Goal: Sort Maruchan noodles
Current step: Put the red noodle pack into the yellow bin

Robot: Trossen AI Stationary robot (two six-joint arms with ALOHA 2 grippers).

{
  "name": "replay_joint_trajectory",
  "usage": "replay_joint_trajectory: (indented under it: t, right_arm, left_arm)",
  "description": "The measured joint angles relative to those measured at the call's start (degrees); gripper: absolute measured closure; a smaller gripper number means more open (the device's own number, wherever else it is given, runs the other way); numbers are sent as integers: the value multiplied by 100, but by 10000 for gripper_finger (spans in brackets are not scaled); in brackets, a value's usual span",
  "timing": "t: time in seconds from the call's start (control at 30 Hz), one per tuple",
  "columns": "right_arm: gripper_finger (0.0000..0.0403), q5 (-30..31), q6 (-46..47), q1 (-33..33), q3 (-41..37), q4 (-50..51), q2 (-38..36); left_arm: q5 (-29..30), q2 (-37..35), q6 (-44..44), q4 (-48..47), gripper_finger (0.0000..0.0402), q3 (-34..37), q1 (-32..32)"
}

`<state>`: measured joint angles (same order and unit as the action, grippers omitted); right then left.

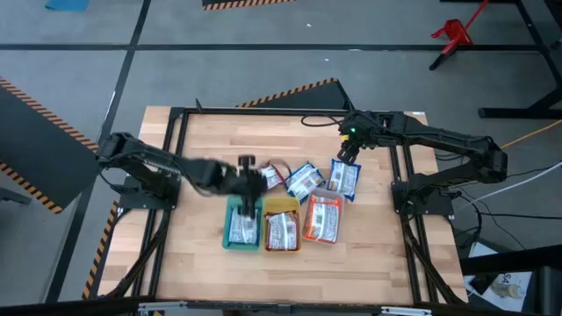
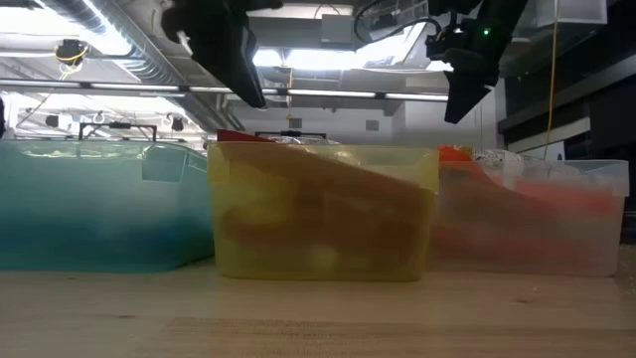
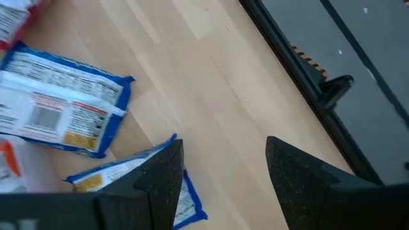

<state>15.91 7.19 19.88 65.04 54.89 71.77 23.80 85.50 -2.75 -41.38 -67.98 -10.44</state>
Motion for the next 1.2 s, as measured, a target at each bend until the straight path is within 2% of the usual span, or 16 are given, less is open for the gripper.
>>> replay_joint_trajectory:
  t: [0.17,0.27,0.43,0.57,0.8,1.0,1.2]
  right_arm:
    - [194,-247,-27,2,0,-148,0]
    - [194,-311,-23,2,0,-156,0]
    - [194,-352,-23,2,0,-195,-2]
    - [194,-363,-25,2,0,-215,-2]
    - [194,-400,-25,2,0,-259,-1]
    - [194,-399,-25,2,0,-273,-2]
    - [194,-398,-25,2,0,-294,-2]
  left_arm:
    - [-772,-659,317,219,252,403,933]
    - [-1004,-740,459,94,252,581,1552]
    - [-1864,-764,1104,20,252,1072,2160]
    - [-1979,-730,1452,143,241,1537,2342]
    - [-2019,-731,1489,576,187,2192,2451]
    - [-2079,-731,1493,1095,151,2478,2397]
    - [-2205,-582,1543,1297,147,2491,2396]
